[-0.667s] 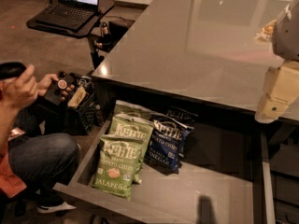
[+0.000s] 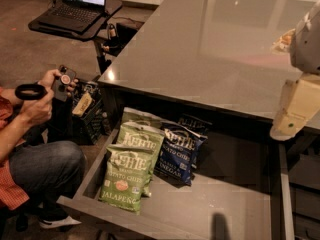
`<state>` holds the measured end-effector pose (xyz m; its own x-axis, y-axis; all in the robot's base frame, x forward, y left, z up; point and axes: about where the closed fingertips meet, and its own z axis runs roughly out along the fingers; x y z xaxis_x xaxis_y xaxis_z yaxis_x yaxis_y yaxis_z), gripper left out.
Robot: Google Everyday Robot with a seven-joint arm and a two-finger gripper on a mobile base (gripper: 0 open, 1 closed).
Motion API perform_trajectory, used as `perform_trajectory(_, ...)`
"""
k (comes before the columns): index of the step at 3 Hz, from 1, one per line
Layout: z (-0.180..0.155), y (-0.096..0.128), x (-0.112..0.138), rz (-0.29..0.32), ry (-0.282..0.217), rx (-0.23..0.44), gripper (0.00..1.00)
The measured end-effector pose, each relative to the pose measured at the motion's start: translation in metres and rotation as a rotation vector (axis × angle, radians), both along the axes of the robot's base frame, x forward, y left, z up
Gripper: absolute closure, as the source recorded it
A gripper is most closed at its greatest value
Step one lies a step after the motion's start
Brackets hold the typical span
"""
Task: Pick blue chip bag from top drawer and place on counter
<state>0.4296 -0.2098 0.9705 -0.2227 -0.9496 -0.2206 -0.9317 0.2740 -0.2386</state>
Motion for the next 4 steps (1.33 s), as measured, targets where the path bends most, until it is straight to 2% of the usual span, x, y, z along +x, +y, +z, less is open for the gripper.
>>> perform_trajectory(1, -0.022, 0.025, -0.013, 0.026, 0.047, 0.046, 0.00)
perform_trajectory(2, -0.054, 0.052, -0.022, 0.070, 0.125, 0.072, 0.00)
perform_trajectory(3, -0.088, 0.075, -0.030, 0.134, 0.229, 0.114, 0.00)
perform_trajectory(4, -0.091, 0.079, -0.032, 0.140, 0.225, 0.119, 0.00)
